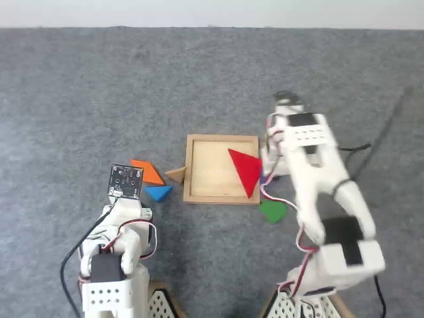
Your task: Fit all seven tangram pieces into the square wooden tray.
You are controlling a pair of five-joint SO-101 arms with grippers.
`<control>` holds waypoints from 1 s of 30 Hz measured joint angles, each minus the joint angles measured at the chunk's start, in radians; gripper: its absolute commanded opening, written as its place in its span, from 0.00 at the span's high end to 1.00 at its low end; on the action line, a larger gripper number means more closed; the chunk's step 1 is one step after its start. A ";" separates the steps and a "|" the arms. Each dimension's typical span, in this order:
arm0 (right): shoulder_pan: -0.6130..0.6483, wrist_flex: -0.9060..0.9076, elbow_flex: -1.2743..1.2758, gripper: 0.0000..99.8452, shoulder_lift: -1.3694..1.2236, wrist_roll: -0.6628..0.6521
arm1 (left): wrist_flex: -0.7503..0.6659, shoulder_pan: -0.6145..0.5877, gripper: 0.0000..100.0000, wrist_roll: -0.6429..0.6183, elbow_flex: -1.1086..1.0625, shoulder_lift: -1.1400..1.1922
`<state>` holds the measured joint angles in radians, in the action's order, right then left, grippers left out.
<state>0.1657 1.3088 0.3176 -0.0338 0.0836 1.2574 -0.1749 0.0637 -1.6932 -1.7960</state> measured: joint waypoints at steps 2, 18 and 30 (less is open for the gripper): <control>-0.032 0.002 0.012 0.60 0.069 -0.012 | 0.000 0.000 0.99 0.000 0.000 0.000; 0.034 -0.269 0.196 0.60 -0.043 -0.069 | 0.000 0.000 0.99 0.000 0.000 0.000; 0.175 -0.235 -0.028 0.60 -0.219 -0.069 | 0.000 0.000 0.99 0.000 0.000 0.000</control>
<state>0.3406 1.0740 0.2900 -0.2532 0.0146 1.2574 -0.1749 0.0637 -1.6932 -1.7960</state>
